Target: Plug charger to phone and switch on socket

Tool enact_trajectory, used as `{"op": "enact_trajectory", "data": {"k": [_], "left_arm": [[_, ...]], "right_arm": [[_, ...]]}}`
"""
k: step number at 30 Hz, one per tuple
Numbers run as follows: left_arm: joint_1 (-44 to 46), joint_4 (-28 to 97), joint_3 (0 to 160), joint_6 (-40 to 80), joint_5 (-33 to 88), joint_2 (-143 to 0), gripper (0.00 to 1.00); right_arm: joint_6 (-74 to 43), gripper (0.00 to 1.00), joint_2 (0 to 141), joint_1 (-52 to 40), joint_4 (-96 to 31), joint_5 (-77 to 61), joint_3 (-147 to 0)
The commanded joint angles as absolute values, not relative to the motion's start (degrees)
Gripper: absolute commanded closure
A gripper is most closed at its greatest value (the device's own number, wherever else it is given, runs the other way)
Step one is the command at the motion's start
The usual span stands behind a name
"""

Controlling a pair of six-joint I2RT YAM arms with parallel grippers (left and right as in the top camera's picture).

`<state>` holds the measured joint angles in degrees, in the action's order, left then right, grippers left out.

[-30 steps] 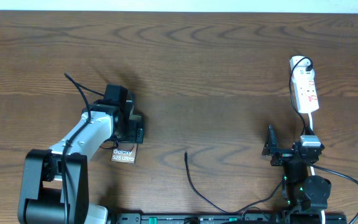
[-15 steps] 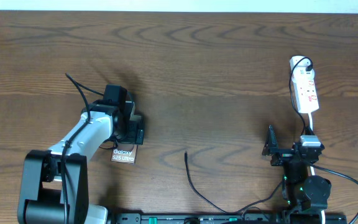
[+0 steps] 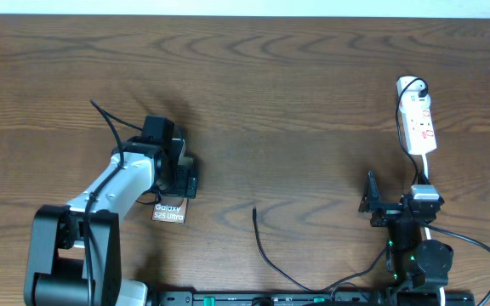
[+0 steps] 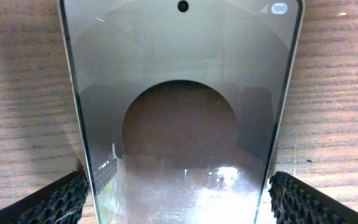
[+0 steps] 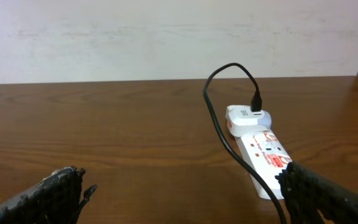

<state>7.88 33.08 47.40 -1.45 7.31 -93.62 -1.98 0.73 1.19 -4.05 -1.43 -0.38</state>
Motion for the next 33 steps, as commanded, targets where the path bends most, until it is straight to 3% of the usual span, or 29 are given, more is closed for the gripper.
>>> {"op": "enact_trajectory", "data": {"k": [1,33], "left_arm": [[7.8,31.8,44.4,-0.8,8.3,-94.3,0.06],[7.8,35.1,42.6,-0.1,8.3,-94.3,0.06]], "right_arm": [[-2.3,0.01,0.8,0.8,-4.3,-1.0,-0.3],[-2.3,0.01,0.8,0.8,-4.3,-1.0,-0.3]]}}
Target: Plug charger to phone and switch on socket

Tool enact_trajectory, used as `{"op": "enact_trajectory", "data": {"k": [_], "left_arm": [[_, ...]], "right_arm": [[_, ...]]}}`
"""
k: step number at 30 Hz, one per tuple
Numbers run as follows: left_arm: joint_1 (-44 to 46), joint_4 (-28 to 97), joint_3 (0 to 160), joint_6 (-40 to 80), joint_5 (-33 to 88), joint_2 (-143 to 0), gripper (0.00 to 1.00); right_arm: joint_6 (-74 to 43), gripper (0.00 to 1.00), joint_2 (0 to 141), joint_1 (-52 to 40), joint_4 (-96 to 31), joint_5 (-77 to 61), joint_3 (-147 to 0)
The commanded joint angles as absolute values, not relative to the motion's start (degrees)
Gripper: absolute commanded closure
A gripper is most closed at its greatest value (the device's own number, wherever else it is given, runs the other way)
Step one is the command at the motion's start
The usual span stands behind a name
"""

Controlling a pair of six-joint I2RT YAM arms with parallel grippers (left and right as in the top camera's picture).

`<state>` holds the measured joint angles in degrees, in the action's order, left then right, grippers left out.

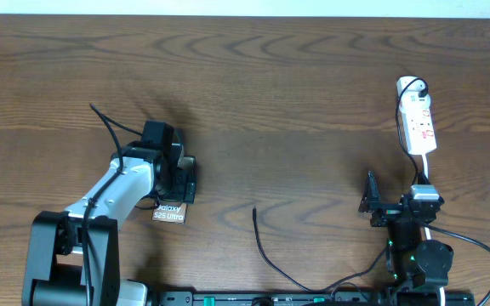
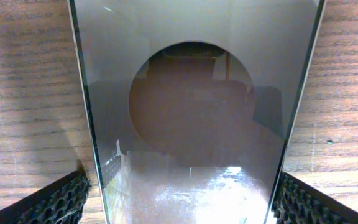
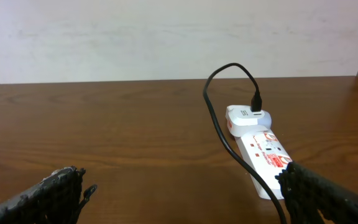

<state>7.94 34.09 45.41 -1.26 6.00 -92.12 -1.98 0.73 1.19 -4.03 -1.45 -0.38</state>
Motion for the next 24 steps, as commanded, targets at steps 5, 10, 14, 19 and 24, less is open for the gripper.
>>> {"op": "enact_trajectory", "data": {"k": [5,10,14,19,24], "left_arm": [[7.8,34.8,42.6,-0.1,8.3,-94.3,0.06],[7.8,34.0,42.6,-0.2,8.3,-94.3,0.06],[7.8,33.7,42.6,-0.4,8.3,-94.3,0.06],[7.8,33.5,42.6,-1.3,8.3,-94.3,0.07],[7.8,33.3,42.6,-1.5,8.3,-94.3,0.07]], "right_arm": [[-2.3,0.01,0.8,0.8,-4.3,-1.0,-0.3],[-2.3,0.01,0.8,0.8,-4.3,-1.0,-0.3],[-2.3,0.01,0.8,0.8,-4.3,-1.0,-0.3],[-2.3,0.01,0.8,0.8,-4.3,-1.0,-0.3],[-2.3,0.01,0.8,0.8,-4.3,-1.0,-0.3]]}}
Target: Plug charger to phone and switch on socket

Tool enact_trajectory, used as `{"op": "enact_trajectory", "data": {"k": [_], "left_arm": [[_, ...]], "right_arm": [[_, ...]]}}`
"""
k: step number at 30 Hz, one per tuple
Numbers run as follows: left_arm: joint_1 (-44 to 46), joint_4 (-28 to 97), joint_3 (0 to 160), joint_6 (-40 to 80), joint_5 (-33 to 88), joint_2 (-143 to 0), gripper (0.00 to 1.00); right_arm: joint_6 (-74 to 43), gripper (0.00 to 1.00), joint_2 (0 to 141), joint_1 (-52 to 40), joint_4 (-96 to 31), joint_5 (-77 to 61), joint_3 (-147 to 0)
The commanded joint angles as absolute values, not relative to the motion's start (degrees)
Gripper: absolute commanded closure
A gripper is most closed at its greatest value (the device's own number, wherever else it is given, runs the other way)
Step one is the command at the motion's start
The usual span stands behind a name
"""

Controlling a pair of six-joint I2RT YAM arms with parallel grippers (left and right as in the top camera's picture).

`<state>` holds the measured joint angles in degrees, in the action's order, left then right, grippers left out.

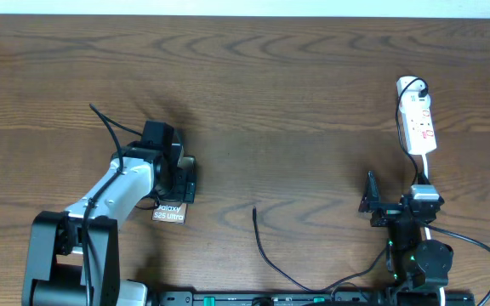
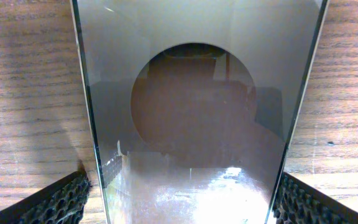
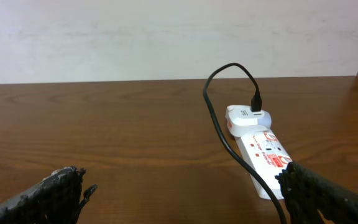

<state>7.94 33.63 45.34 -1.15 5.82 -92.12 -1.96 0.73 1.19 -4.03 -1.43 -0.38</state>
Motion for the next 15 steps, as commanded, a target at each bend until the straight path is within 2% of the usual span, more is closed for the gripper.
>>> {"op": "enact_trajectory", "data": {"k": [1,15], "left_arm": [[7.8,33.2,42.6,-2.0,8.3,-94.3,0.07],[7.8,32.5,42.6,-4.1,8.3,-94.3,0.07]], "right_arm": [[-2.3,0.01,0.8,0.8,-4.3,-1.0,-0.3],[-2.3,0.01,0.8,0.8,-4.3,-1.0,-0.3]]}}
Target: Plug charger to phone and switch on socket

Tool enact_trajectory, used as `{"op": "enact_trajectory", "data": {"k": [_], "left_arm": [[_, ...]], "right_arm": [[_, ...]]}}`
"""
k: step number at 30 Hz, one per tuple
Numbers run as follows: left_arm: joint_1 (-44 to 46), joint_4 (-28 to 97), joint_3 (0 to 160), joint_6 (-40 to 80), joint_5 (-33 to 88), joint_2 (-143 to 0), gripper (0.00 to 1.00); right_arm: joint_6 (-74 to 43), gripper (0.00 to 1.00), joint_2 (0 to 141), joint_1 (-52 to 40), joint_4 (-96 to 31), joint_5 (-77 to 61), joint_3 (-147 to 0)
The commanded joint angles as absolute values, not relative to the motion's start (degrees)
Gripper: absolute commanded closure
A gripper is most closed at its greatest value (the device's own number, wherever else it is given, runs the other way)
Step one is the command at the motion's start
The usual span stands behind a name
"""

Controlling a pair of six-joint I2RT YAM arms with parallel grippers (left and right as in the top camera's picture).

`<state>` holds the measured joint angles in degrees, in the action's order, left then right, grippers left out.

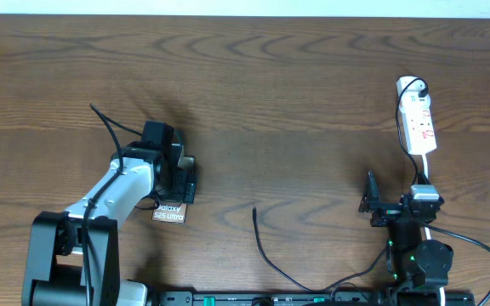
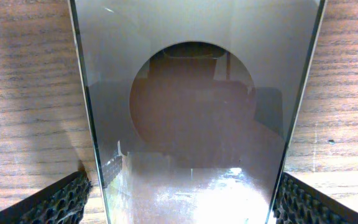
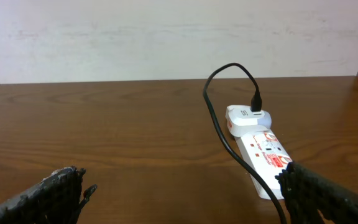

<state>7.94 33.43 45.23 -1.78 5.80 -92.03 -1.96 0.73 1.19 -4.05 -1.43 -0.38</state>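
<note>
The phone (image 2: 191,106) lies screen up on the table and fills the left wrist view. In the overhead view its "Galaxy S25 Ultra" label (image 1: 168,212) shows below my left gripper (image 1: 178,181). That gripper straddles the phone, and a sliver of wood shows between the left pad (image 2: 58,202) and the phone's edge. The black charger cable's free end (image 1: 255,211) lies loose mid-table. The white power strip (image 3: 264,157) carries a white adapter (image 3: 246,116) with the cable plugged in. My right gripper (image 3: 185,202) is wide open and holds nothing.
The cable (image 1: 272,265) curves from its free end toward the near table edge between the two arm bases. Another stretch of cable (image 3: 219,134) runs along the strip toward my right gripper. A pale wall (image 3: 166,37) stands behind the table's far edge.
At first my left gripper was higher over the phone, and the camera hole at the top of the screen showed. By 1.3 s ago it was lower, with the hole out of view and its pads flanking the phone's sides. It has stayed there. My right arm never moved.
</note>
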Motion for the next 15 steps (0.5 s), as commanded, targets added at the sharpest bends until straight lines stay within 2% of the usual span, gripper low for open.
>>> {"op": "enact_trajectory", "data": {"k": [1,8,15], "left_arm": [[7.8,32.4,42.6,-4.5,8.3,-94.3,0.07],[7.8,32.2,42.6,-4.7,8.3,-94.3,0.06],[7.8,32.3,42.6,-4.7,8.4,-94.3,0.11]], "right_arm": [[-2.3,0.01,0.8,0.8,-4.3,-1.0,-0.3],[-2.3,0.01,0.8,0.8,-4.3,-1.0,-0.3],[-2.3,0.01,0.8,0.8,-4.3,-1.0,-0.3]]}}
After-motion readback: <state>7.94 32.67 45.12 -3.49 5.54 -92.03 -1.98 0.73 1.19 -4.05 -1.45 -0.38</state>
